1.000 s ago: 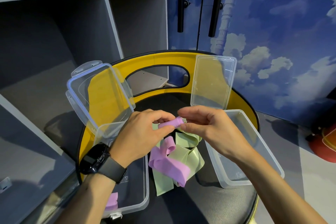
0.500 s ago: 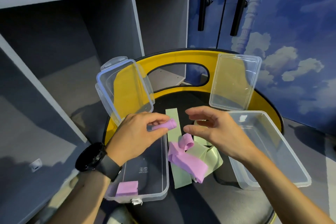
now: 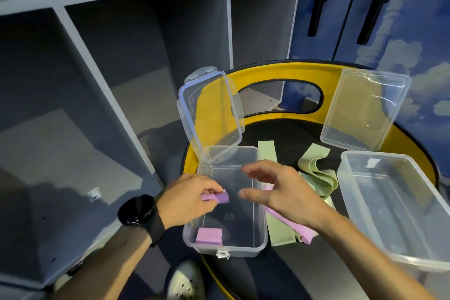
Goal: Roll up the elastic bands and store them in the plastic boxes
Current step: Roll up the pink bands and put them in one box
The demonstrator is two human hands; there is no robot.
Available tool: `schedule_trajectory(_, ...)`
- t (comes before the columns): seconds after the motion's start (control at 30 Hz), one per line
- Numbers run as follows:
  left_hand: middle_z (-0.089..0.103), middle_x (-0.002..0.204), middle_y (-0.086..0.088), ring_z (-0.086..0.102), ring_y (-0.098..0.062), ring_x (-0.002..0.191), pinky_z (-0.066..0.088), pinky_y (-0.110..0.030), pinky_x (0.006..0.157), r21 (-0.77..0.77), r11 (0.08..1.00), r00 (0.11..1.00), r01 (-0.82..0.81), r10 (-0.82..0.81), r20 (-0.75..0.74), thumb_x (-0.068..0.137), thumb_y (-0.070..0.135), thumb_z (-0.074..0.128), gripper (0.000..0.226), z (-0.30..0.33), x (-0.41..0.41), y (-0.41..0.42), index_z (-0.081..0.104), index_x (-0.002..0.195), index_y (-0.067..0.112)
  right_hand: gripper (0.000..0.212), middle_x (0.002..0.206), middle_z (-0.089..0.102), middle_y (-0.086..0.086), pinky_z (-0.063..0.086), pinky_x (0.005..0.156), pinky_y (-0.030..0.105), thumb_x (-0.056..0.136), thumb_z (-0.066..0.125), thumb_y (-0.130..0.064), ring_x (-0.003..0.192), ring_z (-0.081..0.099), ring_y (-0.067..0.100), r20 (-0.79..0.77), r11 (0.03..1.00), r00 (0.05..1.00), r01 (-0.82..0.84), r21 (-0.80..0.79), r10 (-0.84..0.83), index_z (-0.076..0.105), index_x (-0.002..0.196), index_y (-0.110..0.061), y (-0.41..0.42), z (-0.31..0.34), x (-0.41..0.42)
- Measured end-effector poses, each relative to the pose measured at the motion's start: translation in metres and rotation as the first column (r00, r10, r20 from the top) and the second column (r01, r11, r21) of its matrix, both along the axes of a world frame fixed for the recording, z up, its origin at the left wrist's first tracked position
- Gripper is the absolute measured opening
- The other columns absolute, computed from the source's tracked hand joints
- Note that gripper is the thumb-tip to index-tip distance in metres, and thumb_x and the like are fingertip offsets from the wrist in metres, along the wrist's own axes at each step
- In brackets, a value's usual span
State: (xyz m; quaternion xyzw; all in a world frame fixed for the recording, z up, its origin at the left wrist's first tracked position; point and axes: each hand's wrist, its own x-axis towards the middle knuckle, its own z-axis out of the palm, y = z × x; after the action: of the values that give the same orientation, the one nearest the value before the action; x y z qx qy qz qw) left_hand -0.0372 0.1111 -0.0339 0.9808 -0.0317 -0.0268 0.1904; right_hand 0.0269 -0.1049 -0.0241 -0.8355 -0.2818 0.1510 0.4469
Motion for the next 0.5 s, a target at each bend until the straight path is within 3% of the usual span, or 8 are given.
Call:
schedule_trajectory(0.2,0.069,0.104,0.012,0.059,-0.010,0.093,0.031,-0.018,0.072,0.196,0.975,0.992,0.108,-0.092,-0.086,0.088,0.032,0.057,0.020,-0.018,0.007,-0.005,0.066,0.106,0.031,0.049,0.123,0.061,-0.013,0.045,0.099,0.024,0.077,0.076,-0.044,0.116,0.055,0.003,-0.009,0.997,0.999,-0.043,-0.067,0.042,0.061,0.122,-0.032,0.016,-0.009,-0.006)
schedule_trajectory(0.4,0.070,0.109,0.008,0.061,-0.019,0.102,0.031,-0.023,0.082,0.350,0.909,0.959,0.228,-0.148,-0.240,0.091,0.037,0.051,0.027,-0.031,0.015,-0.014,0.065,0.114,0.031,0.047,0.123,0.061,-0.014,0.045,0.098,0.023,0.078,0.076,-0.043,0.116,0.055,0.003,-0.017,0.996,0.999,-0.044,-0.081,0.043,0.061,0.122,-0.032,0.014,-0.012,-0.004)
schedule_trajectory(0.5,0.069,0.113,0.006,0.059,-0.020,0.105,0.035,-0.026,0.091,0.394,0.879,0.941,0.270,-0.154,-0.301,0.088,0.027,0.052,0.032,-0.038,0.017,-0.013,0.063,0.118,0.031,0.045,0.122,0.062,-0.014,0.045,0.099,0.023,0.079,0.076,-0.042,0.117,0.055,0.003,-0.021,0.996,0.999,-0.037,-0.079,0.035,0.062,0.121,-0.033,0.014,-0.013,-0.002)
